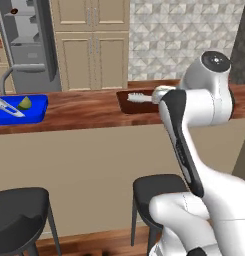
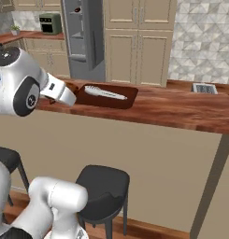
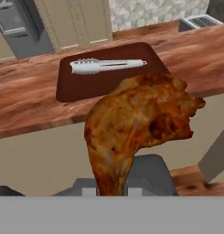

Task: Gather the squash and lemon wedge from the fridge and place them on a tray on the dining counter. Then gather the steak and chicken drumstick from the fridge and place them on the other tray.

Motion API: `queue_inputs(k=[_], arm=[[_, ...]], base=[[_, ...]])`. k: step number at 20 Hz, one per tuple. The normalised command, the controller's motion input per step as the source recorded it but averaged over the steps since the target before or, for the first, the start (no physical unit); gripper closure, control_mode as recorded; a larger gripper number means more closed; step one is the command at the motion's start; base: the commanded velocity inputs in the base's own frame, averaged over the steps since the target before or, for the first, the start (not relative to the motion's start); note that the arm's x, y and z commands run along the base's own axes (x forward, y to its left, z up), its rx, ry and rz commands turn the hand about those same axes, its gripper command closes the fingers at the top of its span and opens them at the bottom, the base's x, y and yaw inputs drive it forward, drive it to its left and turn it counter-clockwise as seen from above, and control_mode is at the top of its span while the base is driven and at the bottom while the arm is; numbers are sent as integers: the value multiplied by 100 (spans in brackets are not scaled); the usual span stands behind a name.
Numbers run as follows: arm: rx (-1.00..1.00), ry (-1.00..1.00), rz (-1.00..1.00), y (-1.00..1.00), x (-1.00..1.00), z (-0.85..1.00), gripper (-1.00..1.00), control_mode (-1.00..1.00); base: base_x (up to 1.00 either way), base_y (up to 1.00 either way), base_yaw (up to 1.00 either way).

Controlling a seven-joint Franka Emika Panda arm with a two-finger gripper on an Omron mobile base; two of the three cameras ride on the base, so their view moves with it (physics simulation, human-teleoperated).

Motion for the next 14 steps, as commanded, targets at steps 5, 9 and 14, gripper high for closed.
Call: queue_inputs(k=[5, 9, 14], arm=[[1, 12, 6, -10, 100, -9, 100, -100], [0, 5, 7, 0, 100, -30, 100, -100], [-1, 6, 6, 0, 96, -43, 100, -100]], base=[[0, 0, 0], [0, 0, 0], [0, 0, 0]])
